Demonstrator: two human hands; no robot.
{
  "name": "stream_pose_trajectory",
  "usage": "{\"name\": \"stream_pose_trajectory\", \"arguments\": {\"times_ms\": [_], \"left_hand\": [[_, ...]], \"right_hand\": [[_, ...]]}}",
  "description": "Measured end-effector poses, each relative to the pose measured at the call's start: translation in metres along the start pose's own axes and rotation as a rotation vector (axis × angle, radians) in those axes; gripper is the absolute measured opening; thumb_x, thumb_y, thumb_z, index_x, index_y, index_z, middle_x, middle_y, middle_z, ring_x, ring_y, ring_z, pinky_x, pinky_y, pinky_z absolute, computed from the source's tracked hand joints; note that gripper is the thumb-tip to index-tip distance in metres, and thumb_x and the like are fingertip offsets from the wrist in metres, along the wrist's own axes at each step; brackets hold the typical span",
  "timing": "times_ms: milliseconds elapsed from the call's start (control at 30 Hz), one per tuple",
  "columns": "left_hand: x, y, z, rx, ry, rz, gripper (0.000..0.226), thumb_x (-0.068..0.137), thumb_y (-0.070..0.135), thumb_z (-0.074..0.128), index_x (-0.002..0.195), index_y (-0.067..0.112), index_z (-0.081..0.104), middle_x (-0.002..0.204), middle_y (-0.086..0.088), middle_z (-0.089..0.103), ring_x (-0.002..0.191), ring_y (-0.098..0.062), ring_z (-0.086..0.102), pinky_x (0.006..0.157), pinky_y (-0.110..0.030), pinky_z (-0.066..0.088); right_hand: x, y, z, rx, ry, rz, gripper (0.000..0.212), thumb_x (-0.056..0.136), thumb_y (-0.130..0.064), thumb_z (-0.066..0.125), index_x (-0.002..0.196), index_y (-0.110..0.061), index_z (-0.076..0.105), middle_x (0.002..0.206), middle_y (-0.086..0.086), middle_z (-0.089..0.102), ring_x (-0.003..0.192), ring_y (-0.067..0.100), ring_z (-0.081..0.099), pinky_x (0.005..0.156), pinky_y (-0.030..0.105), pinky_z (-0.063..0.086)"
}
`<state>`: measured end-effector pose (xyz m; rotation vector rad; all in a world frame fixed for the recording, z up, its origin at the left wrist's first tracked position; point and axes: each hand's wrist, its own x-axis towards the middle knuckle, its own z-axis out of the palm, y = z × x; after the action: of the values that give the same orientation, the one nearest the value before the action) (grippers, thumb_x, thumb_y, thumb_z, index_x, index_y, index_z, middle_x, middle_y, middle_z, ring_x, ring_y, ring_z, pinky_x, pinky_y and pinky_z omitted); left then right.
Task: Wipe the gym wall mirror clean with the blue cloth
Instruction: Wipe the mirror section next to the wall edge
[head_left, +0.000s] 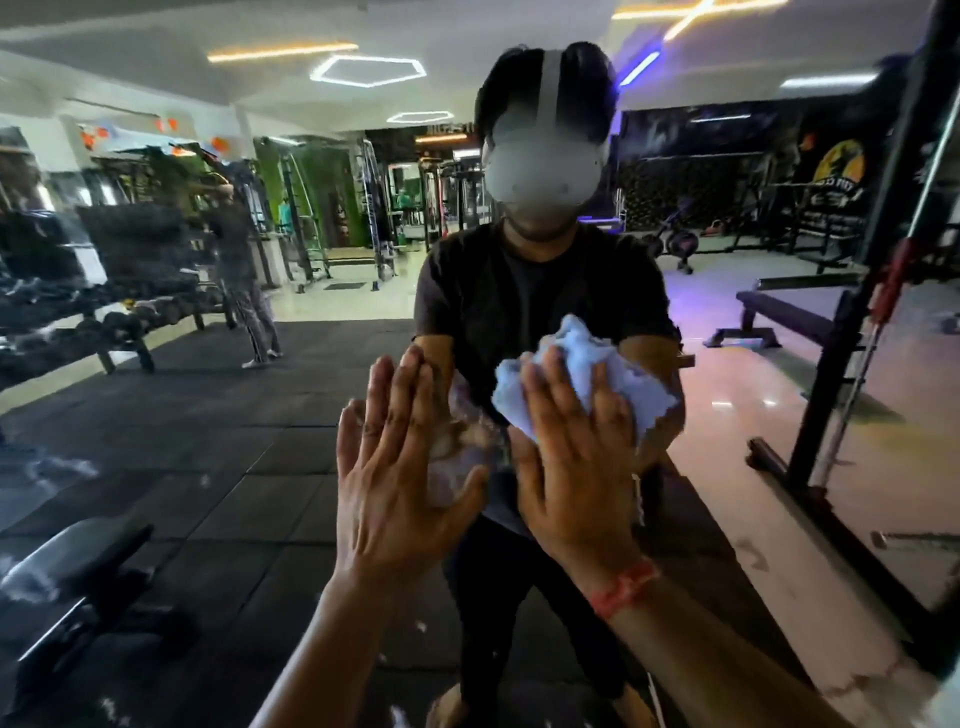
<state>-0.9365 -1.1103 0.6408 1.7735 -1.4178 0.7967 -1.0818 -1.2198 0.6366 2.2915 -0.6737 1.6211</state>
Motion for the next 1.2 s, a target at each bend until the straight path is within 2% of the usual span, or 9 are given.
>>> {"name": "stream_pose_trajectory", "arguments": {"times_ms": [133, 300, 467, 567, 667, 767, 867, 1033, 1200], "left_hand": [[-0.001, -0.031, -0.005, 0.024, -0.020, 0.049, 0.105, 0.081, 0.068, 0.056, 0.163, 0.016, 0.017, 0.172, 0.001, 0.008, 0.159, -0.023, 0.005, 0.125, -0.050, 0.019], [-0.001, -0.049, -0.012, 0.028, -0.045, 0.098, 0.114, 0.074, 0.074, 0.061, 0.163, 0.015, 0.022, 0.172, 0.002, 0.010, 0.159, -0.024, 0.007, 0.125, -0.045, 0.017], [-0.004, -0.077, -0.015, 0.073, -0.069, 0.156, 0.117, 0.072, 0.078, 0.063, 0.162, 0.015, 0.024, 0.172, 0.004, 0.010, 0.158, -0.024, 0.013, 0.126, -0.041, 0.011], [-0.009, -0.086, -0.017, 0.082, -0.103, 0.130, 0.116, 0.073, 0.081, 0.053, 0.164, 0.019, 0.018, 0.172, 0.008, 0.005, 0.159, -0.025, 0.010, 0.125, -0.048, 0.015], [-0.012, -0.093, -0.019, 0.081, -0.080, 0.121, 0.108, 0.077, 0.079, 0.049, 0.163, 0.018, 0.023, 0.172, 0.008, 0.007, 0.159, -0.025, 0.008, 0.124, -0.049, 0.015], [-0.014, -0.098, -0.021, 0.134, -0.090, 0.125, 0.103, 0.082, 0.072, 0.056, 0.163, 0.019, 0.020, 0.172, 0.007, 0.007, 0.159, -0.023, 0.006, 0.126, -0.045, 0.009], [-0.016, -0.102, -0.025, 0.156, -0.108, 0.114, 0.102, 0.084, 0.069, 0.059, 0.164, 0.022, 0.017, 0.172, 0.007, 0.007, 0.159, -0.021, 0.004, 0.127, -0.048, 0.011], [-0.017, -0.098, -0.028, 0.157, -0.145, 0.082, 0.094, 0.090, 0.065, 0.055, 0.164, 0.026, 0.012, 0.172, 0.009, 0.003, 0.159, -0.020, 0.000, 0.126, -0.054, 0.014], [-0.018, -0.108, -0.036, 0.161, -0.154, 0.142, 0.084, 0.094, 0.052, 0.056, 0.164, 0.025, 0.018, 0.172, 0.009, 0.007, 0.159, -0.019, 0.005, 0.126, -0.050, 0.017]], "right_hand": [[-0.012, 0.040, -0.015, -0.153, -0.078, -0.228, 0.051, 0.103, -0.025, 0.046, 0.153, -0.017, 0.041, 0.159, 0.004, 0.043, 0.156, 0.026, 0.023, 0.126, 0.045, 0.017], [0.003, -0.027, 0.021, 0.055, 0.382, 0.502, 0.052, 0.103, -0.021, 0.047, 0.152, -0.006, 0.041, 0.161, 0.011, 0.037, 0.153, 0.035, 0.029, 0.123, 0.057, 0.024], [-0.003, -0.024, 0.015, -0.127, -0.083, -0.188, 0.046, 0.106, -0.020, 0.036, 0.151, -0.020, 0.046, 0.159, -0.002, 0.043, 0.150, 0.026, 0.036, 0.122, 0.047, 0.030], [-0.013, 0.022, -0.006, -0.129, 0.168, 0.178, 0.046, 0.105, -0.020, 0.044, 0.150, -0.017, 0.047, 0.159, -0.001, 0.043, 0.150, 0.027, 0.036, 0.114, 0.059, 0.038], [-0.006, -0.027, 0.027, 0.057, 0.383, 0.533, 0.051, 0.103, -0.023, 0.050, 0.152, -0.010, 0.045, 0.163, -0.005, 0.033, 0.151, 0.037, 0.031, 0.116, 0.060, 0.035], [-0.006, -0.067, 0.041, -0.053, -0.059, -0.046, 0.053, 0.102, -0.023, 0.047, 0.155, -0.022, 0.041, 0.164, -0.006, 0.032, 0.156, 0.029, 0.022, 0.124, 0.046, 0.022], [-0.003, -0.015, 0.005, -0.207, -0.184, -0.319, 0.055, 0.101, -0.018, 0.045, 0.154, -0.027, 0.041, 0.162, -0.007, 0.037, 0.154, 0.024, 0.027, 0.122, 0.042, 0.023], [-0.017, -0.029, 0.016, 0.056, 0.259, 0.481, 0.050, 0.103, -0.020, 0.048, 0.153, -0.014, 0.045, 0.163, 0.004, 0.035, 0.155, 0.033, 0.023, 0.121, 0.061, 0.026], [-0.019, -0.062, 0.037, -0.087, -0.226, -0.323, 0.062, 0.097, -0.017, 0.059, 0.155, -0.028, 0.042, 0.165, -0.009, 0.032, 0.157, 0.023, 0.021, 0.121, 0.054, 0.025]]}}
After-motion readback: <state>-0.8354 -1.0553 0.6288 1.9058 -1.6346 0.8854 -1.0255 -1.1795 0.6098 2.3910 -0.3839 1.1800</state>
